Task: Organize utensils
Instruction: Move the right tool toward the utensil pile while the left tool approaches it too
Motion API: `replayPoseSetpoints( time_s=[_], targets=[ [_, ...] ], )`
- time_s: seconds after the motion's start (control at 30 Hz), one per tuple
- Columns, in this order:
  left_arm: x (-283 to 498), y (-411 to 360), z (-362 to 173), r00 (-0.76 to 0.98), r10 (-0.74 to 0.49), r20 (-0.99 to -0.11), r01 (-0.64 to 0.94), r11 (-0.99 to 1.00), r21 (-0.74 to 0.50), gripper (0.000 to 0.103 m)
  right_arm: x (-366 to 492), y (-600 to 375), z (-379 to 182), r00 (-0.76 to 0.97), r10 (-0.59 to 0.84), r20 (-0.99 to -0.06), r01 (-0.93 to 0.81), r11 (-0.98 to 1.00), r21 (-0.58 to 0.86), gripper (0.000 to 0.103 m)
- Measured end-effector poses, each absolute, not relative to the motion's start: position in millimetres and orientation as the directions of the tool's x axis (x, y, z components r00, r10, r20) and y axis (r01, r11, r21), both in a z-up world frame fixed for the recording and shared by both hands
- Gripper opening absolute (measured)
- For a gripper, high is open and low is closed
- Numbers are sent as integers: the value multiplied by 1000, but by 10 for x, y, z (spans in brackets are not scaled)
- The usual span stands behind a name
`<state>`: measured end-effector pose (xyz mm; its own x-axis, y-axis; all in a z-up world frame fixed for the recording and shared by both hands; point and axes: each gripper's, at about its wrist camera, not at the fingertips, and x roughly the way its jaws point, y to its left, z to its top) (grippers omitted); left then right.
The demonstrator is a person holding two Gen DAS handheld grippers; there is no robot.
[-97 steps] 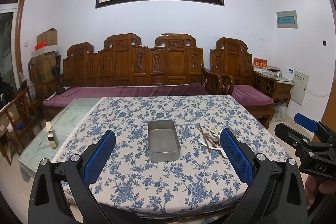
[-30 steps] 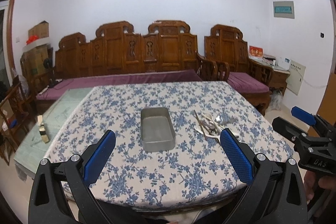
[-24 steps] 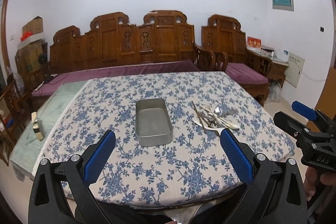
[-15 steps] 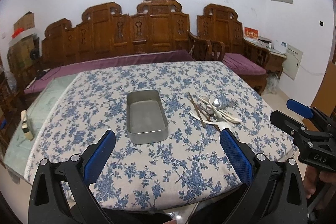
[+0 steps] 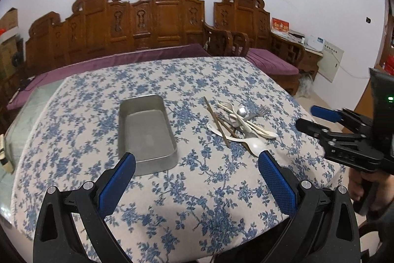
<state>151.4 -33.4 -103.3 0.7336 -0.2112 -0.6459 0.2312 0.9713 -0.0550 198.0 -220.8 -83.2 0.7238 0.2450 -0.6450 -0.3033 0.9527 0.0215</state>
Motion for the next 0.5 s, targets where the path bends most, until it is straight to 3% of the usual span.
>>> replayPoseSetpoints(
  time_s=[0.23,0.37,0.5],
  targets=[
    [1744,-451,-1211,702,-239,-671,247,965,-85,96,2485,-2268,-1355,635,280,-720,-336,939,69,55],
    [1873,-519,-1323,675,-251,-694,260,961,-94,87,2695,-2274,-1678,591,260,-763,-339,939,57,53],
    [2021,-614,-1447,648,-254,-718,271,958,-94,81,2881,-2372,-1815,569,262,-779,-321,943,83,44]
  ],
)
